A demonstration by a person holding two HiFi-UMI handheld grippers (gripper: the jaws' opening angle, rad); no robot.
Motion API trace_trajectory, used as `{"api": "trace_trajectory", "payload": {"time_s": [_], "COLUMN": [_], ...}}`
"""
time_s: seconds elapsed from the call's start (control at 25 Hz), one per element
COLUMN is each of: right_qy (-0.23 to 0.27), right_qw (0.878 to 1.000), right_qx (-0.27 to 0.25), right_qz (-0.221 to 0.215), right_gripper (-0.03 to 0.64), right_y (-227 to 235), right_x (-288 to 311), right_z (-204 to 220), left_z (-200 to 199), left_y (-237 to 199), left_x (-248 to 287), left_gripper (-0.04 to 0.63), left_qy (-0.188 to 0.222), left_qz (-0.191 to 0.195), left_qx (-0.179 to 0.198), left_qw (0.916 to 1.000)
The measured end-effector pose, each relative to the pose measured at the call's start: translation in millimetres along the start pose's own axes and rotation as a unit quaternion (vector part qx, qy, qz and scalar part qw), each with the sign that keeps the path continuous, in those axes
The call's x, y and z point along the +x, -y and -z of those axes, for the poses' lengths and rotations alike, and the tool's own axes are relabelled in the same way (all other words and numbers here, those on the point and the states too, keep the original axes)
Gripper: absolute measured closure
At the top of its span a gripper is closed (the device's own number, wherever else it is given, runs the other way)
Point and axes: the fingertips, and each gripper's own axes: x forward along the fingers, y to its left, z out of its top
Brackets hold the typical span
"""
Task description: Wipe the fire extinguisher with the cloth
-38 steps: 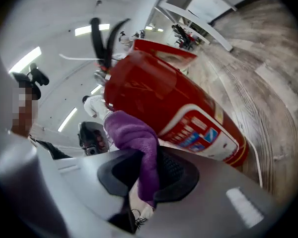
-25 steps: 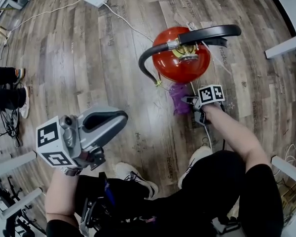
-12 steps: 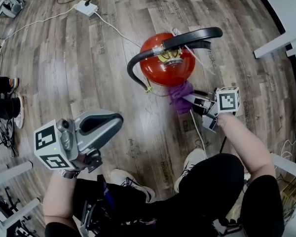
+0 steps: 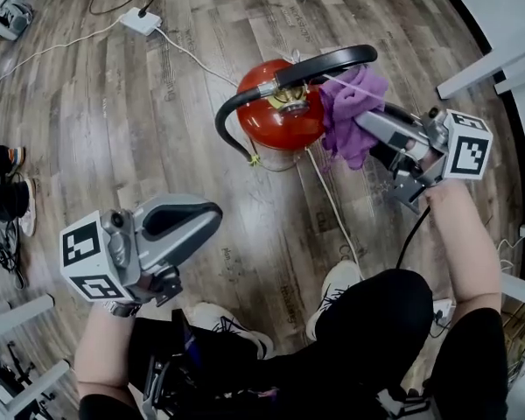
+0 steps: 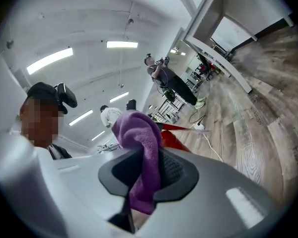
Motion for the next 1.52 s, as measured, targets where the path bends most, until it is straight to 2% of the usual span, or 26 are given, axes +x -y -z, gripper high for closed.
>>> {"api": "trace_trajectory", "payload": {"time_s": [0.12,0.2,0.44,0.56,0.68,0.8,0.88,1.0,1.16,1.52], "right_qy": [0.032,0.050,0.080,0.041,-0.035,-0.103,-0.122,-0.124,-0.106,-0.039], "right_qw": [0.998,0.994,0.969,0.958,0.936,0.921,0.915,0.914,0.920,0.948], "right_qx": [0.053,0.098,0.224,0.249,0.275,0.275,0.278,0.280,0.284,0.254], "right_qz": [-0.010,-0.004,0.070,0.134,0.215,0.256,0.267,0.265,0.249,0.188], "right_gripper": [0.549,0.549,0.551,0.552,0.552,0.552,0.552,0.551,0.552,0.552], "right_y": [25,52,149,194,228,243,248,250,247,195], "right_x": [2,4,7,6,3,8,10,9,6,1], "right_z": [11,35,144,210,278,314,323,322,312,236], "left_z": [2,2,10,13,16,20,23,23,24,18], "left_y": [-1,-4,-11,-16,-22,-28,-30,-33,-37,-37], "left_x": [-7,-11,-16,-18,-21,-22,-23,-24,-24,-22], "left_gripper": [0.598,0.598,0.598,0.598,0.598,0.598,0.598,0.598,0.598,0.598], "left_qy": [0.000,0.004,0.006,0.005,0.004,0.001,-0.001,-0.002,0.000,0.008], "left_qz": [-0.009,-0.014,-0.025,-0.033,-0.043,-0.049,-0.051,-0.053,-0.054,-0.035], "left_qx": [-0.004,-0.008,-0.026,-0.034,-0.044,-0.054,-0.059,-0.061,-0.063,-0.057], "left_qw": [1.0000,0.9999,0.9993,0.9989,0.9981,0.9973,0.9970,0.9967,0.9966,0.9977]}}
